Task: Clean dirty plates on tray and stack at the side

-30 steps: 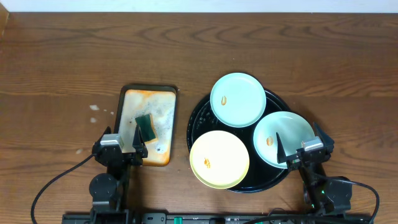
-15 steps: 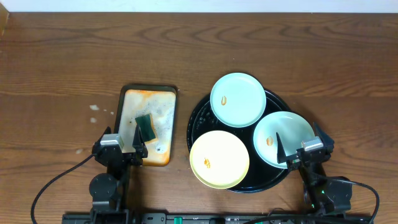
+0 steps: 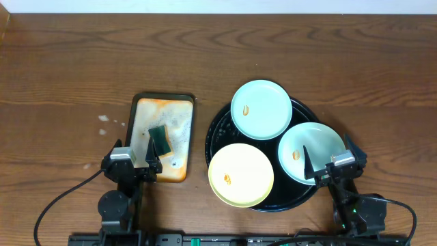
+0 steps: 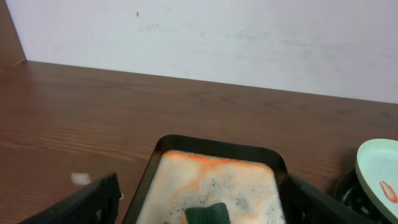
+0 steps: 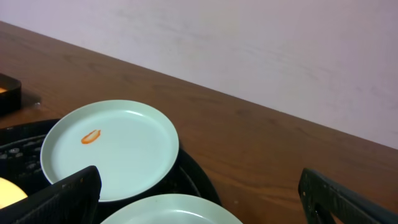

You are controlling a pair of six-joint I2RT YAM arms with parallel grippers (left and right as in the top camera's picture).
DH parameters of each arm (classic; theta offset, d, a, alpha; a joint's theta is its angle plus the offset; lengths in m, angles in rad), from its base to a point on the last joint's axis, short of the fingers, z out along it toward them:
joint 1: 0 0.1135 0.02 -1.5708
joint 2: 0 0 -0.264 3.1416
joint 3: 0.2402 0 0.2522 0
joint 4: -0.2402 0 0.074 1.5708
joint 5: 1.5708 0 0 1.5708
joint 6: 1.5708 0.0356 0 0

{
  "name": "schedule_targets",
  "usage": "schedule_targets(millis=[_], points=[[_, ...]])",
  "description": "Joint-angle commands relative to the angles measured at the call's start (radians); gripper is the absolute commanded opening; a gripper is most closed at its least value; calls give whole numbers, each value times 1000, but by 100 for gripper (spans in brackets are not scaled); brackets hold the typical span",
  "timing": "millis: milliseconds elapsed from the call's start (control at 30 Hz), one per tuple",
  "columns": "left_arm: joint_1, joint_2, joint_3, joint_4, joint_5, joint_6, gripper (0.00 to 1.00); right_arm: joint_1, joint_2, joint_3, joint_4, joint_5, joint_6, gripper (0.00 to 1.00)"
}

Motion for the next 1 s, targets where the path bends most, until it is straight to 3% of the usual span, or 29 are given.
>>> schedule_targets(millis=[0, 833, 967], points=[[7, -10, -7, -47, -1, 6, 83, 3, -4, -4, 0, -2, -10, 99], [7, -10, -7, -46, -1, 32, 83, 3, -4, -3, 5, -2, -10, 99], [7, -10, -7, -47, 0, 32, 83, 3, -4, -3, 33, -75, -10, 99]])
